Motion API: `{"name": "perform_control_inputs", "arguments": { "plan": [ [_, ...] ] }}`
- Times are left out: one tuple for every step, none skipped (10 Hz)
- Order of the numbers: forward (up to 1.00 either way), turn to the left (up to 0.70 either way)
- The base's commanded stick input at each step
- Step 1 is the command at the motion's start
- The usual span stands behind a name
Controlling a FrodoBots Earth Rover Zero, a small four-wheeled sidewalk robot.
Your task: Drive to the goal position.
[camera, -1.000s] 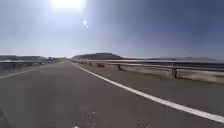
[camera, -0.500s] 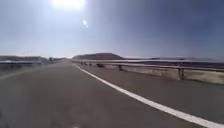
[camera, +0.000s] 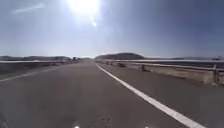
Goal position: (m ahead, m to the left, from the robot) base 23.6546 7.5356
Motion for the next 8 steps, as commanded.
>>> {"name": "perform_control_inputs", "arguments": {
  "plan": [
    [0.70, 0.00],
    [0.70, 0.00],
    [0.70, 0.00],
    [0.70, 0.00],
    [0.70, 0.00],
    [0.70, 0.00],
    [0.70, 0.00],
    [0.70, 0.00]
  ]
}}
